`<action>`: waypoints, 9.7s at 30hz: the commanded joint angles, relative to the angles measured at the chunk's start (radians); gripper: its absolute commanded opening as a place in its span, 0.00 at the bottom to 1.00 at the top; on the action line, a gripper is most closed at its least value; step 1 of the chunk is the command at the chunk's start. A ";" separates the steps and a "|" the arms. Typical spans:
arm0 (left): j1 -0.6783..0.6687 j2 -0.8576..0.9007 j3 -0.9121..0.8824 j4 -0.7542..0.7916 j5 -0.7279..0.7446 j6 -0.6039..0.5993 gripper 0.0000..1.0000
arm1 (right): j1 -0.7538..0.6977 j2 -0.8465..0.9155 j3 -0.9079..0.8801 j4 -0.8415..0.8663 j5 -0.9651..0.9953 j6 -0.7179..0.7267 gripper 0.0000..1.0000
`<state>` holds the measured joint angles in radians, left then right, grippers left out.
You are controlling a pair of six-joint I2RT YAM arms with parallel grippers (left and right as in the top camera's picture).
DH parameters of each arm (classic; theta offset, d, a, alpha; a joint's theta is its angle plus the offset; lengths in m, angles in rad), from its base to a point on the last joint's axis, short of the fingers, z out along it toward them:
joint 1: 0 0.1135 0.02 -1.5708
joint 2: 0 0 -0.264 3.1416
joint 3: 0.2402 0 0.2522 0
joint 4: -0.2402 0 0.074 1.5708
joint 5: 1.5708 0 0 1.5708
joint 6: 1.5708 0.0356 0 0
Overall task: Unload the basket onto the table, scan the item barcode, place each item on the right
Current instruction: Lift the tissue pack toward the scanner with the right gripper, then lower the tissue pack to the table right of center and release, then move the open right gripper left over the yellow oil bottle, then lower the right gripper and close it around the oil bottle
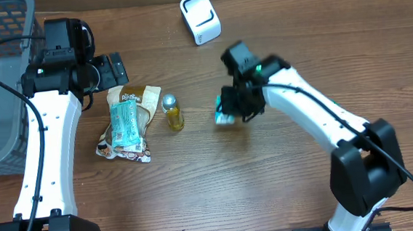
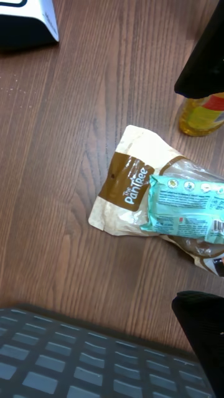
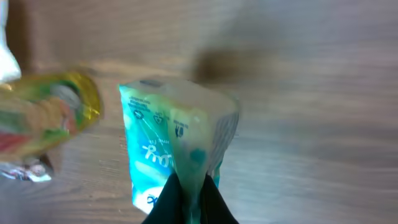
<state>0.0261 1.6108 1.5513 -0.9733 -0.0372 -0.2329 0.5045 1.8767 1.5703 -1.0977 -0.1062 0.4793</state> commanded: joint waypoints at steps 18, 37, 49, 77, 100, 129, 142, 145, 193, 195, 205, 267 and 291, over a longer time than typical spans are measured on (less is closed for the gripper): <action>-0.008 0.003 0.022 0.000 0.005 -0.006 1.00 | 0.041 0.048 0.511 0.288 0.603 -0.696 0.04; -0.008 0.003 0.022 0.000 0.005 -0.006 0.99 | 0.041 0.423 0.511 0.816 0.764 -1.308 0.04; -0.008 0.003 0.022 0.000 0.005 -0.006 0.99 | 0.043 0.540 0.511 1.011 0.761 -1.353 0.04; -0.008 0.003 0.022 0.000 0.005 -0.006 1.00 | 0.046 0.578 0.512 1.065 0.824 -1.284 0.04; -0.008 0.003 0.022 0.000 0.005 -0.006 1.00 | -0.110 0.277 0.387 -0.378 0.258 -0.048 0.04; -0.008 0.003 0.022 0.000 0.005 -0.006 0.99 | -0.124 0.247 0.270 -0.467 0.411 0.005 0.78; -0.008 0.003 0.022 0.000 0.005 -0.006 0.99 | -0.020 0.227 0.576 -0.325 -0.064 -0.018 0.98; -0.008 0.003 0.022 0.000 0.005 -0.006 0.99 | 0.026 0.227 0.576 -0.234 -0.076 -0.014 0.96; -0.008 0.003 0.022 0.000 0.005 -0.006 0.99 | 0.323 0.324 0.439 0.010 0.313 0.000 0.31; -0.008 0.003 0.022 0.000 0.005 -0.006 1.00 | 0.310 0.305 0.439 -0.014 0.316 0.012 0.31; -0.008 0.003 0.022 0.000 0.005 -0.006 1.00 | 0.211 0.222 0.439 -0.169 0.315 0.024 0.31; -0.008 0.003 0.022 0.000 0.005 -0.006 0.99 | 0.185 0.221 0.424 -0.201 0.285 0.074 0.81; -0.008 0.003 0.022 0.000 0.005 -0.006 1.00 | 0.147 0.223 0.510 -0.332 0.146 0.120 0.86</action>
<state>0.0261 1.6108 1.5517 -0.9733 -0.0372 -0.2329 0.6746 2.1422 2.0487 -1.4197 0.0937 0.5594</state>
